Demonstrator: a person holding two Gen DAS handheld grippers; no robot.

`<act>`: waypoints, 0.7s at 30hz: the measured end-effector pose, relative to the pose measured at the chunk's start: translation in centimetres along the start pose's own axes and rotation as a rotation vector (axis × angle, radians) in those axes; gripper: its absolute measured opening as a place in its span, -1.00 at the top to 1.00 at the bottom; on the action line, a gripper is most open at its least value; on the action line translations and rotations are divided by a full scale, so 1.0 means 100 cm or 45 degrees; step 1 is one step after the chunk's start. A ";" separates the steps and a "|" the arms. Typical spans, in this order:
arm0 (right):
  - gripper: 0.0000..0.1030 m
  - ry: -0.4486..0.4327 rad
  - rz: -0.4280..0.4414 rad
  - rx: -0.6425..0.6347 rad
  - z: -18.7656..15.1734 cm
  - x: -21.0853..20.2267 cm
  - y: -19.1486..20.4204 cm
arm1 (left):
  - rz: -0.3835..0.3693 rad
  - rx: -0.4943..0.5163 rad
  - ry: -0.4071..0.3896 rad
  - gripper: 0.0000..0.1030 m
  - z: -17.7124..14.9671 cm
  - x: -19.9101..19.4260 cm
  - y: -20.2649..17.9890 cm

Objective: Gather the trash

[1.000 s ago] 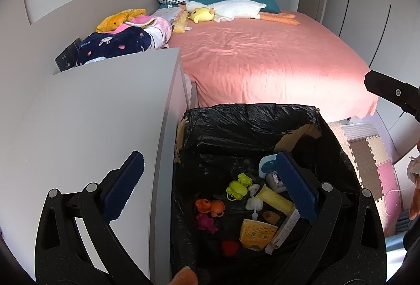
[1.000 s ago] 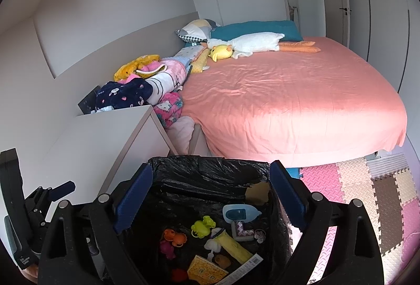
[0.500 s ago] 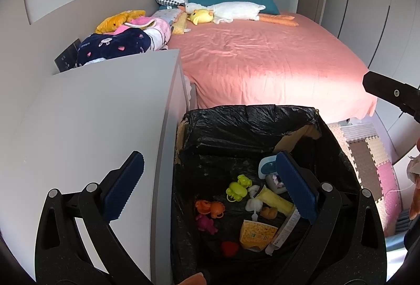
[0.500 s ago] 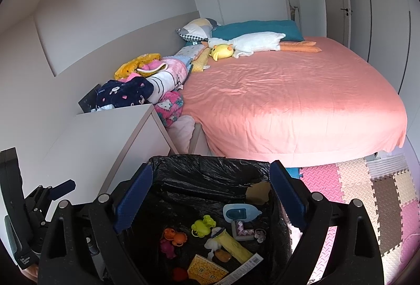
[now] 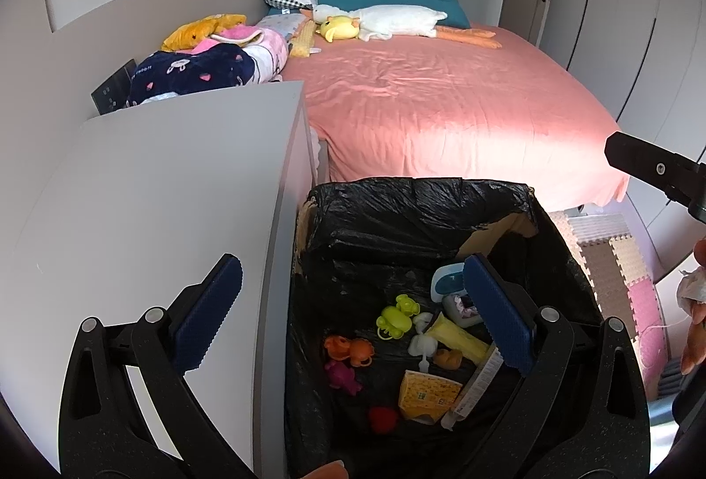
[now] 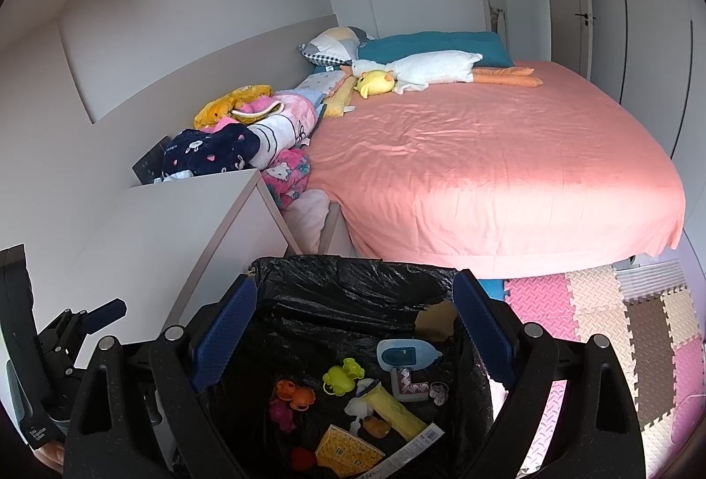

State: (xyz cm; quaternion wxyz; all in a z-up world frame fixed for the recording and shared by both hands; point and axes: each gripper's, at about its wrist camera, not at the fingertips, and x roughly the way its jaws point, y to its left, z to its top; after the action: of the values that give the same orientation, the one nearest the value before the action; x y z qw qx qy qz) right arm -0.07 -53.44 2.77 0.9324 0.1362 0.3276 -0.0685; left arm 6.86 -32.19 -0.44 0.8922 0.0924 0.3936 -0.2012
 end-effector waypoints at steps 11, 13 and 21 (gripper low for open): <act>-0.75 0.004 0.001 0.001 0.001 0.001 0.002 | -0.017 -0.003 0.002 -0.88 0.000 -0.001 0.001; -0.75 0.003 0.001 -0.001 0.001 0.001 0.002 | -0.015 -0.004 0.002 -0.88 0.000 -0.001 0.001; -0.75 0.002 0.001 0.000 0.001 0.001 0.003 | -0.014 -0.008 0.000 -0.88 0.000 -0.003 0.001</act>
State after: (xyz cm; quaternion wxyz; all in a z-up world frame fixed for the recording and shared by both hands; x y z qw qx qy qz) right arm 0.10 -53.23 2.83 0.9322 0.1364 0.3285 -0.0679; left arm 6.77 -32.00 -0.22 0.8914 0.0874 0.3946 -0.2049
